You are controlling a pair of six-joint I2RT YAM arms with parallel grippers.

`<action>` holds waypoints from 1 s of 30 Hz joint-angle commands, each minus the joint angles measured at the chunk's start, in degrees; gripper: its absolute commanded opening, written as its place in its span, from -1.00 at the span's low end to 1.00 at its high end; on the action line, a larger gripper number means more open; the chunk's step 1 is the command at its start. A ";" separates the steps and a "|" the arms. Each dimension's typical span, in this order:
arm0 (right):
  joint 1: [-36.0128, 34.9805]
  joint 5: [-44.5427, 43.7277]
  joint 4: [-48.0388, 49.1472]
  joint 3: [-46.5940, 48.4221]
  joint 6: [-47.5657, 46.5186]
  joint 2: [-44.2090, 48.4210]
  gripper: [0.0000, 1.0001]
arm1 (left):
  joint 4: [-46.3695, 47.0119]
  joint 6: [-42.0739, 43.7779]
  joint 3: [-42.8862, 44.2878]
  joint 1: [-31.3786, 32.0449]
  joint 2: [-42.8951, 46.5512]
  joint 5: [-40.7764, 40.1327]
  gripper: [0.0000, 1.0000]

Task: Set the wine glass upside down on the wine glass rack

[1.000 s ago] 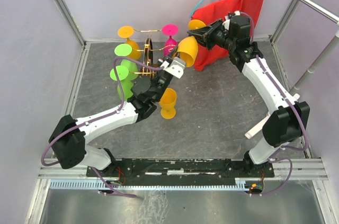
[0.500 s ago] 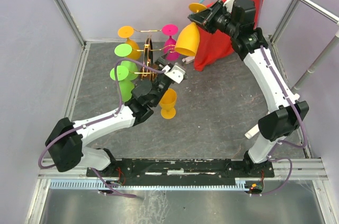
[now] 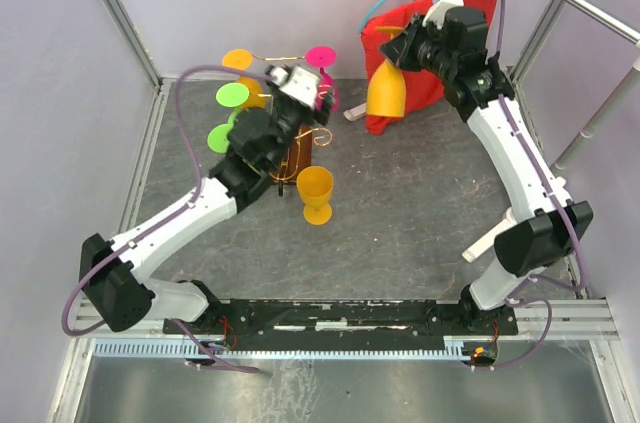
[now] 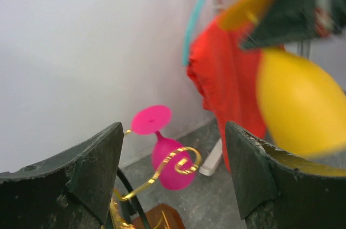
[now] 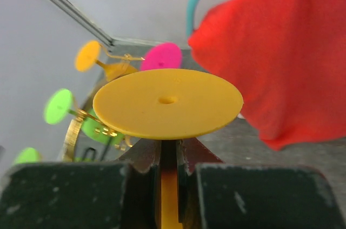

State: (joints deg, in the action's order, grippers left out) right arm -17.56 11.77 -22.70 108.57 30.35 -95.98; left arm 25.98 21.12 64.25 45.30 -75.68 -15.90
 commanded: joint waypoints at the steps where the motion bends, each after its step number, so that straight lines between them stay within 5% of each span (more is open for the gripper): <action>1: -0.02 -1.46 10.91 -12.00 -15.48 8.28 -0.99 | -7.10 -15.16 8.91 -7.41 0.87 6.07 0.64; 8: -0.02 2.04 45.88 -41.93 -24.52 17.32 -0.99 | -14.47 -16.30 16.70 -13.24 1.00 8.78 0.66; 13: -0.10 5.95 65.33 -52.21 -23.90 15.68 -0.99 | -15.47 -16.37 16.84 -15.37 2.60 8.20 0.66; 30: -5.82 14.45 83.03 -53.15 -20.00 1.60 -0.98 | -16.30 -14.67 14.58 -17.46 5.26 5.58 0.67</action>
State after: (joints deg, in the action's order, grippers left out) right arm -21.78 24.34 51.96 54.41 10.26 -92.40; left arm 9.02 7.14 78.87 28.38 -72.31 -9.06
